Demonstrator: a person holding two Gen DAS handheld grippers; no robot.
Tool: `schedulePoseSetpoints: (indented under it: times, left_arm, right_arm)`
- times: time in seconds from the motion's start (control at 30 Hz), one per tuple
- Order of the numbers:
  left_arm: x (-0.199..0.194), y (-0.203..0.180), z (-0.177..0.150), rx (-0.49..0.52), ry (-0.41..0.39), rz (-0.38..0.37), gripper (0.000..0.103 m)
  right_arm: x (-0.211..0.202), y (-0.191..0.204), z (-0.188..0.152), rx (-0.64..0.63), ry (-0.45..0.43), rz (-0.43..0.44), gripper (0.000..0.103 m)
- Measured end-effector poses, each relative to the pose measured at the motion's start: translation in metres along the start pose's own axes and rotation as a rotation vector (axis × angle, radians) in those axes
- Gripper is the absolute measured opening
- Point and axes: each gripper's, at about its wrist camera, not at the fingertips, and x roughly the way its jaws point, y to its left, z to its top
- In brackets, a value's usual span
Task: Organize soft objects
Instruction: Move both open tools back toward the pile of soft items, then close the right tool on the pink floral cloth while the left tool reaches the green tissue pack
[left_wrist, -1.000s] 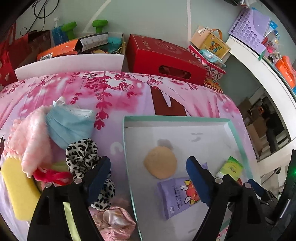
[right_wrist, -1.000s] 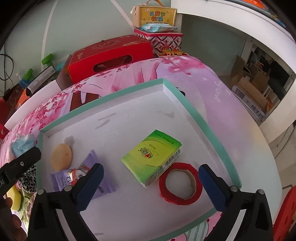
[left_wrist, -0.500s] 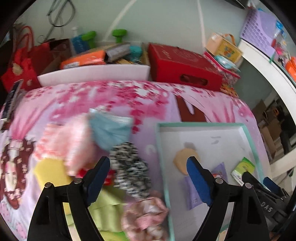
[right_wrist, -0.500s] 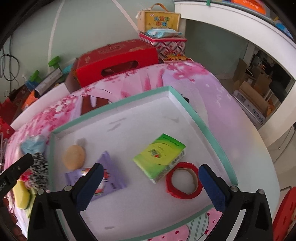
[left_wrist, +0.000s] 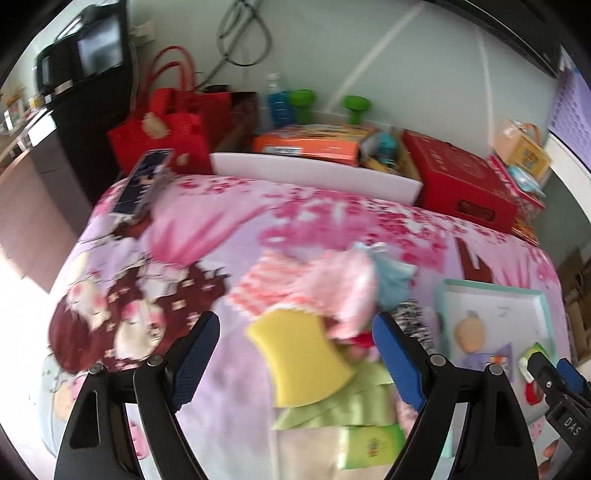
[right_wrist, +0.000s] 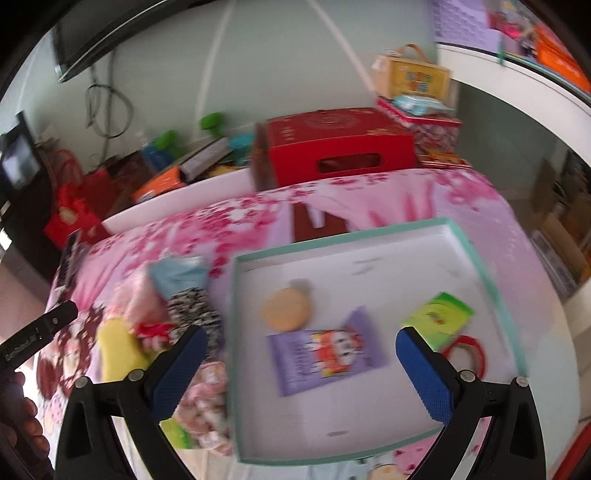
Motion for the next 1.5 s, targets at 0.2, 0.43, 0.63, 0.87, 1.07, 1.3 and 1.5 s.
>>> schedulePoseSetpoints:
  times: [0.2,0.43,0.63,0.87,1.07,1.3,1.5]
  left_arm:
    - [0.002,0.036,-0.016,-0.066,0.021,0.013,0.085]
    - [0.011,0.054,-0.036,-0.101,0.065,0.024,0.085]
    - [0.016,0.052,-0.055,-0.084,0.119,0.037,0.085]
    - [0.032,0.045,-0.08,-0.062,0.221,0.028,0.085]
    - [0.038,0.025,-0.089,-0.011,0.261,-0.023,0.085]
    - [0.041,0.008,-0.094,0.038,0.282,-0.039,0.085]
    - [0.049,0.016,-0.095,0.003,0.307,-0.021,0.085]
  right_arm:
    - [0.004,0.03,-0.01,-0.061,0.02,0.068,0.103]
    - [0.017,0.053,-0.025,-0.1,0.085,0.14,0.103]
    - [0.025,0.067,-0.035,-0.128,0.133,0.184,0.1]
    - [0.043,0.077,-0.046,-0.145,0.2,0.194,0.081]
    - [0.046,0.078,-0.049,-0.144,0.226,0.226,0.065]
    - [0.052,0.078,-0.054,-0.154,0.269,0.239,0.054]
    - [0.059,0.077,-0.057,-0.151,0.299,0.256,0.045]
